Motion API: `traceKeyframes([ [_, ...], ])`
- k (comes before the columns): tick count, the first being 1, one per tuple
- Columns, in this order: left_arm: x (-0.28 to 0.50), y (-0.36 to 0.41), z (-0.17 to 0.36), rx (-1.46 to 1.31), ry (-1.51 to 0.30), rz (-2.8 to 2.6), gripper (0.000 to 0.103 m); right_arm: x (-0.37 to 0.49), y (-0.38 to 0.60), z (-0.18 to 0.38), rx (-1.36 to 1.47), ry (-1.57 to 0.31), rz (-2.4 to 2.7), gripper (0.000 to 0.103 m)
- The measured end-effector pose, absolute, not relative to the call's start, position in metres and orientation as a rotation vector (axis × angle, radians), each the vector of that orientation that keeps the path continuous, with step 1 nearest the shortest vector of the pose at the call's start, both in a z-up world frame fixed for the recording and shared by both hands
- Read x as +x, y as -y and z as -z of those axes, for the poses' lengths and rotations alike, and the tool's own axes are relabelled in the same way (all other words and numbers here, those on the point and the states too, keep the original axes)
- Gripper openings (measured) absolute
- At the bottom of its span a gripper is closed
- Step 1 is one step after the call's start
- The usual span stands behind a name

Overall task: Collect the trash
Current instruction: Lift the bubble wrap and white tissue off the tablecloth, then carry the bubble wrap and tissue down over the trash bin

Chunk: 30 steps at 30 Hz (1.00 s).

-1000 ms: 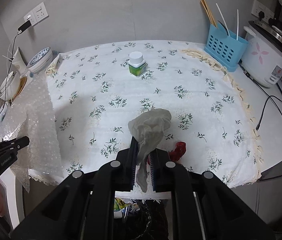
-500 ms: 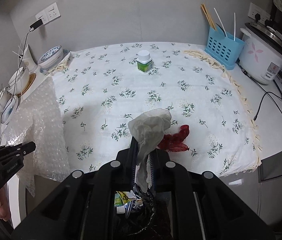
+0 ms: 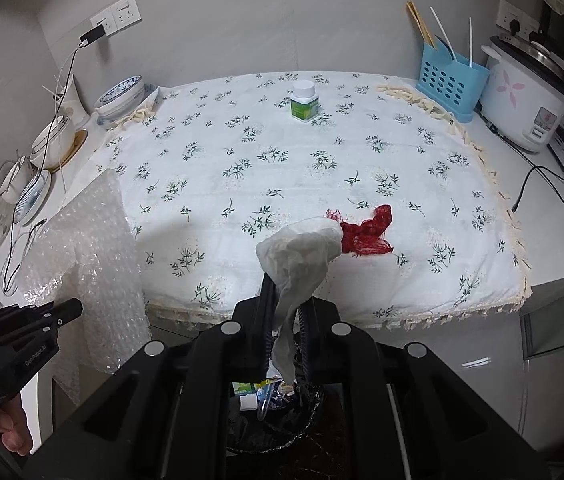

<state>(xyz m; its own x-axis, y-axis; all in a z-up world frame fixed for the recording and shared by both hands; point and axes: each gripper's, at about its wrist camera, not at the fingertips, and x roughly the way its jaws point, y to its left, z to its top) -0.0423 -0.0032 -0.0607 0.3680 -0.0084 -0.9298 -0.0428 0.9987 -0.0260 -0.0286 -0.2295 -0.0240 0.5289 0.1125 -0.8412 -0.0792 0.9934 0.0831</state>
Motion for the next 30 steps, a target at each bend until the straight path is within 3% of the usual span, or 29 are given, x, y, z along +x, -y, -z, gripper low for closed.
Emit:
traceKeyframes([
  [17, -0.096, 0.006, 0.101, -0.019, -1.242, 0.001, 0.009, -0.078, 0.222, 0.067, 0.032, -1.080, -0.164, 0.011],
  [30, -0.120, 0.009, 0.184, -0.016, -1.369, 0.003, 0.009, -0.102, 0.214, 0.143, 0.026, -1.192, -0.221, 0.011],
])
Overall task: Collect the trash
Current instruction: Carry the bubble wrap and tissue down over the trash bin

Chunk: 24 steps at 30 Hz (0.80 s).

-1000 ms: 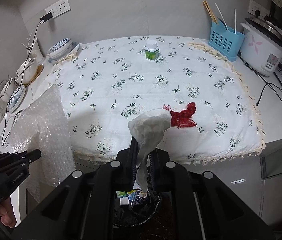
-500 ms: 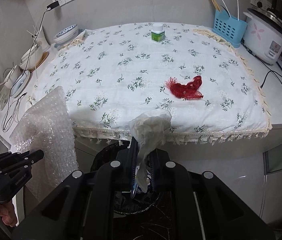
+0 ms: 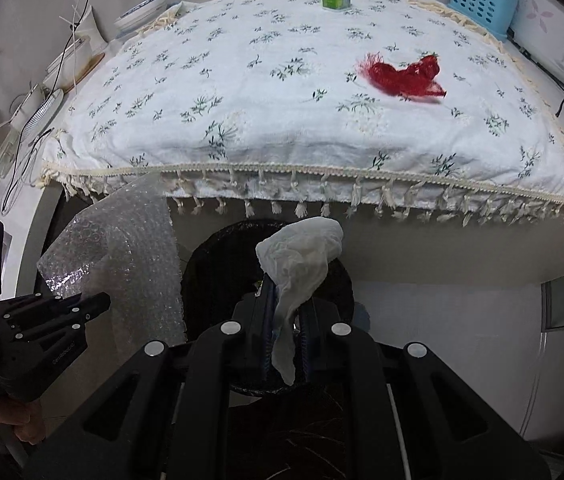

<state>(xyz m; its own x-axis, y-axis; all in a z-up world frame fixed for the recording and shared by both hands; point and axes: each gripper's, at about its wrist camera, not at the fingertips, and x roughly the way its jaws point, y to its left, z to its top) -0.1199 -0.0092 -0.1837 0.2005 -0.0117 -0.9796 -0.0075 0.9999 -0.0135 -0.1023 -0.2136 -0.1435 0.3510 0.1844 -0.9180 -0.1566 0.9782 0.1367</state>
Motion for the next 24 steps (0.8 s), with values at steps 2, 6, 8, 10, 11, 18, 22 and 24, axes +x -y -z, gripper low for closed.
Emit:
traceKeyframes([
  [2, -0.119, 0.009, 0.196, -0.018, -1.378, -0.002, 0.009, -0.102, 0.212, 0.156, 0.027, -1.212, -0.229, 0.011],
  [6, -0.115, 0.012, 0.218, -0.020, -1.388, -0.004, 0.009, -0.101, 0.210, 0.180, 0.013, -1.242, -0.230, 0.011],
  [8, -0.115, 0.016, 0.228, -0.012, -1.385, -0.002, 0.009, -0.101, 0.210, 0.191, 0.017, -1.259, -0.232, 0.011],
  [10, -0.113, 0.019, 0.239, 0.008, -1.391, 0.000, 0.010, -0.099, 0.212, 0.201, 0.015, -1.275, -0.221, 0.011],
  [11, -0.113, 0.022, 0.244, 0.010, -1.390, 0.001, 0.010, -0.097, 0.212, 0.204, 0.018, -1.283, -0.221, 0.011],
  [18, -0.108, 0.034, 0.268, 0.052, -1.392, 0.027, 0.016, -0.094, 0.216, 0.220, 0.015, -1.313, -0.201, 0.011],
  [22, -0.107, 0.044, 0.279, 0.078, -1.383, 0.027, 0.025, -0.095, 0.221, 0.222, 0.013, -1.318, -0.197, 0.011],
  [24, -0.105, 0.048, 0.282, 0.081, -1.381, 0.027, 0.026, -0.095, 0.222, 0.224, 0.014, -1.320, -0.195, 0.011],
])
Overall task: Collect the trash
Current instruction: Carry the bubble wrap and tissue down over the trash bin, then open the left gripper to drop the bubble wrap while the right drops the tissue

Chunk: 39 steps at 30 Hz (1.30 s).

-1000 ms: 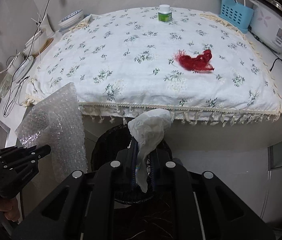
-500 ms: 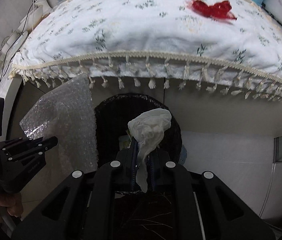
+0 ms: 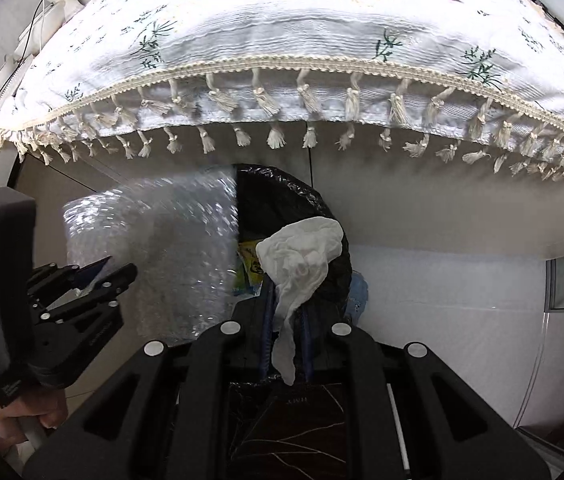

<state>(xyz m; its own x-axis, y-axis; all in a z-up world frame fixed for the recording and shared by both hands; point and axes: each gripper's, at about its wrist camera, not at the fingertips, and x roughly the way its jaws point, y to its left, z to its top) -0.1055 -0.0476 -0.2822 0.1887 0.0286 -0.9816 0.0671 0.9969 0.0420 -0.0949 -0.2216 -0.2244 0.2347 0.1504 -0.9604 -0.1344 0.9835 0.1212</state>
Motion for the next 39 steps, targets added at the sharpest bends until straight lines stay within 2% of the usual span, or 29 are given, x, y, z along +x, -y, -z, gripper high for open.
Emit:
traceKeyframes([
  [4, -0.104, 0.053, 0.284, 0.075, -1.367, 0.039, 0.031, -0.094, 0.225, 0.226, 0.013, -1.323, -0.197, 0.011],
  [7, -0.102, 0.059, 0.279, 0.062, -1.349, 0.045, 0.039, -0.094, 0.231, 0.224, 0.014, -1.327, -0.203, 0.011],
  [13, -0.093, 0.052, 0.254, 0.017, -1.306, 0.042, 0.060, -0.083, 0.220, 0.226, 0.013, -1.322, -0.223, 0.011],
  [15, -0.089, 0.051, 0.246, 0.005, -1.284, 0.033, 0.074, -0.078, 0.215, 0.225, 0.014, -1.317, -0.231, 0.011],
  [20, -0.089, 0.041, 0.227, -0.027, -1.247, 0.030, 0.089, -0.069, 0.197, 0.221, 0.004, -1.304, -0.256, 0.011],
  [23, -0.089, 0.033, 0.219, -0.043, -1.232, 0.018, 0.094, -0.066, 0.189, 0.223, -0.002, -1.309, -0.272, 0.011],
  [31, -0.091, 0.013, 0.209, -0.073, -1.235, -0.013, 0.097, -0.060, 0.167, 0.233, -0.036, -1.326, -0.290, 0.016],
  [37, -0.091, 0.005, 0.214, -0.094, -1.241, -0.029, 0.097, -0.063, 0.168, 0.234, -0.049, -1.316, -0.273, 0.034],
  [39, -0.091, 0.004, 0.215, -0.098, -1.245, -0.028, 0.097, -0.062, 0.170, 0.233, -0.044, -1.306, -0.267, 0.045],
])
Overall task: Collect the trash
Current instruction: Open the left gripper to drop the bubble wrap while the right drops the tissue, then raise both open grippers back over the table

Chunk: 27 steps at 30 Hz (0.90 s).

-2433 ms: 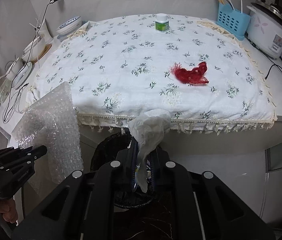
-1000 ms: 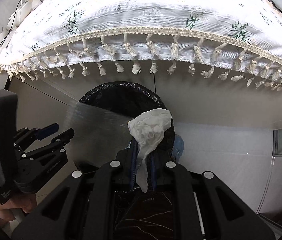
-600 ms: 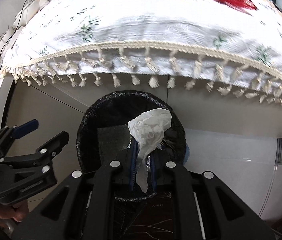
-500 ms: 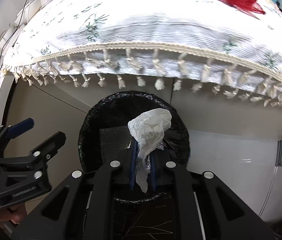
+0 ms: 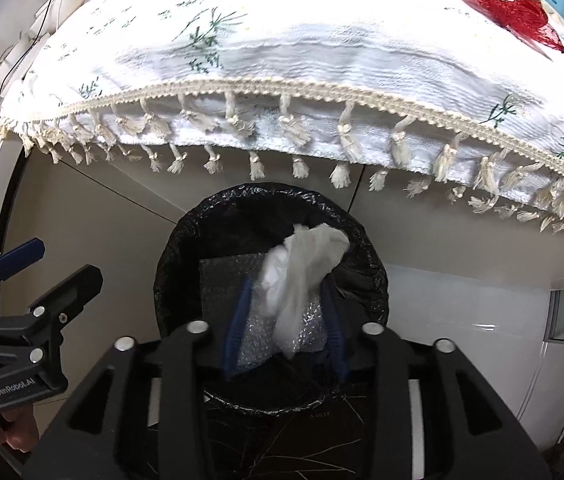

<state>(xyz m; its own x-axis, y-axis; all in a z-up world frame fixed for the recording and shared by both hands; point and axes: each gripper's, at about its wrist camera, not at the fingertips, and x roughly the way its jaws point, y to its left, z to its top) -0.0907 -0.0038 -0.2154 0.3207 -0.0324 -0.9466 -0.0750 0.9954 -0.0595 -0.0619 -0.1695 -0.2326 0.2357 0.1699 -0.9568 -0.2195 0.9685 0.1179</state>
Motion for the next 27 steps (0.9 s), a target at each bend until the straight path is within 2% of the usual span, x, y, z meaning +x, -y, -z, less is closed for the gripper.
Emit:
traceKeyframes([
  [4, -0.090, 0.001, 0.213, -0.092, -1.237, -0.032, 0.097, -0.059, 0.174, 0.228, -0.041, -1.292, -0.251, 0.052],
  [6, -0.089, -0.002, 0.211, -0.105, -1.241, -0.032, 0.097, -0.058, 0.180, 0.222, -0.035, -1.283, -0.244, 0.060],
  [12, -0.086, -0.006, 0.202, -0.110, -1.236, -0.037, 0.097, -0.056, 0.188, 0.203, -0.033, -1.245, -0.220, 0.076],
  [18, -0.083, -0.006, 0.182, -0.106, -1.225, -0.031, 0.097, -0.056, 0.197, 0.171, -0.040, -1.195, -0.199, 0.088],
  [27, -0.067, -0.005, 0.141, -0.113, -1.187, -0.018, 0.097, -0.047, 0.220, 0.112, -0.016, -1.091, -0.149, 0.093],
])
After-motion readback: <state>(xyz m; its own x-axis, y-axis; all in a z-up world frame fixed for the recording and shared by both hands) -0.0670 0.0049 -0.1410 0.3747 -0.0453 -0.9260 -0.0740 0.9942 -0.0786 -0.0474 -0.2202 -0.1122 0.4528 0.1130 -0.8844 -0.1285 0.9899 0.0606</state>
